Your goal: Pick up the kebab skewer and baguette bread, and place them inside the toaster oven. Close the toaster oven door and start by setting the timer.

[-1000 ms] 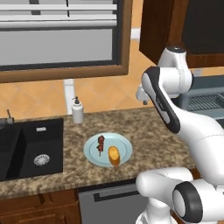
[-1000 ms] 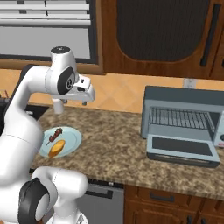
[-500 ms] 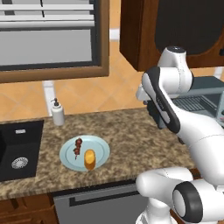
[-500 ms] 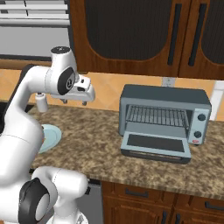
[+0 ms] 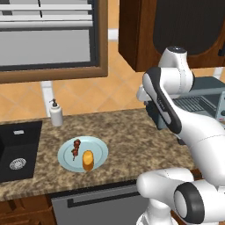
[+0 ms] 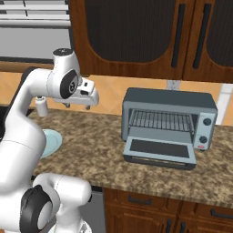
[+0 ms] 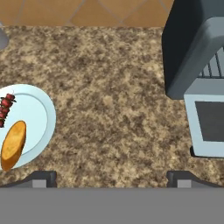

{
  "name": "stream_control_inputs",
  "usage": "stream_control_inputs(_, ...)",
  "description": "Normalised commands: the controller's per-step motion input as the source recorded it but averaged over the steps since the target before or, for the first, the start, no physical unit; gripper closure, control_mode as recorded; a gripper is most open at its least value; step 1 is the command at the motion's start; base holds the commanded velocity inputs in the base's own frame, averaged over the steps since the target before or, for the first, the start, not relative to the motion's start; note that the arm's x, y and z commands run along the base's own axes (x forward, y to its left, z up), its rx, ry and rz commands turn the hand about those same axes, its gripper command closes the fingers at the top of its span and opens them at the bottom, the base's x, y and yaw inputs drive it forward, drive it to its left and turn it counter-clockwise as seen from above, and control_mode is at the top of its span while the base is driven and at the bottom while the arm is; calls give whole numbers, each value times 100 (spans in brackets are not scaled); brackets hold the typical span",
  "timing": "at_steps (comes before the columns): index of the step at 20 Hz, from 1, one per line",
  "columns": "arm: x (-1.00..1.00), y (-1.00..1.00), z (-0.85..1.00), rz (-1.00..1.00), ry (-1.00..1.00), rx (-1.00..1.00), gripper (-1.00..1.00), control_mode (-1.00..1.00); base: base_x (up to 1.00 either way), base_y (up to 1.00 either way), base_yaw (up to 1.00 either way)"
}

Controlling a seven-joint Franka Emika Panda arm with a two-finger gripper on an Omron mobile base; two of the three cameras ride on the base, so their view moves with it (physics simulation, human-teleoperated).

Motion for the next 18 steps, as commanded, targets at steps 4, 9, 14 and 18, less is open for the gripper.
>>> stream_control_inputs(4, 0, 0, 0, 0, 0, 0, -100, -100, 0, 0, 0)
stream_control_inputs(9, 0, 0, 0, 0, 0, 0, -100, -100, 0, 0, 0)
stream_control_inputs(14, 0, -2, 0, 0, 0, 0, -100, -100, 0, 0, 0)
stream_control_inputs(18, -17, -44, -5, 6, -9, 0, -100, -100, 0, 0, 0)
